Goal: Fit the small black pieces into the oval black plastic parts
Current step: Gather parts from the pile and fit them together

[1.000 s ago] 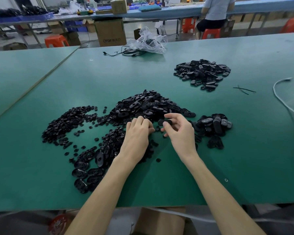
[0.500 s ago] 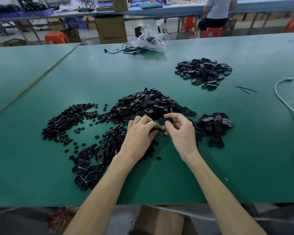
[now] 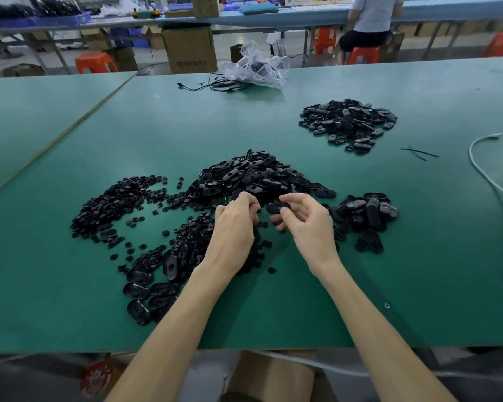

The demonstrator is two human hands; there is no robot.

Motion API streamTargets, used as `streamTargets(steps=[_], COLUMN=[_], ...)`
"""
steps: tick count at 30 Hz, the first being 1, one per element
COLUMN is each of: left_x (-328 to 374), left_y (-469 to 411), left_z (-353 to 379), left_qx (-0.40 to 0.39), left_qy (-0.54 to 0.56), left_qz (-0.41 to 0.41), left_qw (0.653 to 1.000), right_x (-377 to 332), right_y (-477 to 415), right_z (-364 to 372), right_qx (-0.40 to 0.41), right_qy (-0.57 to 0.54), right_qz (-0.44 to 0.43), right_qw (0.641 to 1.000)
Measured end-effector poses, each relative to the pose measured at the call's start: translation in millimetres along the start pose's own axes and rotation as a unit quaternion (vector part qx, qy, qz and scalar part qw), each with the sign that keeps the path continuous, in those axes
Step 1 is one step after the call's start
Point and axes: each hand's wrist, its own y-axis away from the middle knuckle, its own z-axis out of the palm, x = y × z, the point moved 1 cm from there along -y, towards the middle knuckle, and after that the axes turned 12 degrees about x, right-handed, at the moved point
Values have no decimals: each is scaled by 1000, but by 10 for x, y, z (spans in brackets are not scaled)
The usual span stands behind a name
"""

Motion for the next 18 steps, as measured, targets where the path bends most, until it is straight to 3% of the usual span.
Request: streamTargets(steps=[18], left_x=[55], left_y=[-4], left_z=[-48], left_qx=[16], left_qy=[68], left_qz=[24], left_qw=[997], right_x=[-3], right_y=[3], right_z=[-3], right_qx=[-21], right_qy=[12], right_qz=[-15], right_qw=[1000])
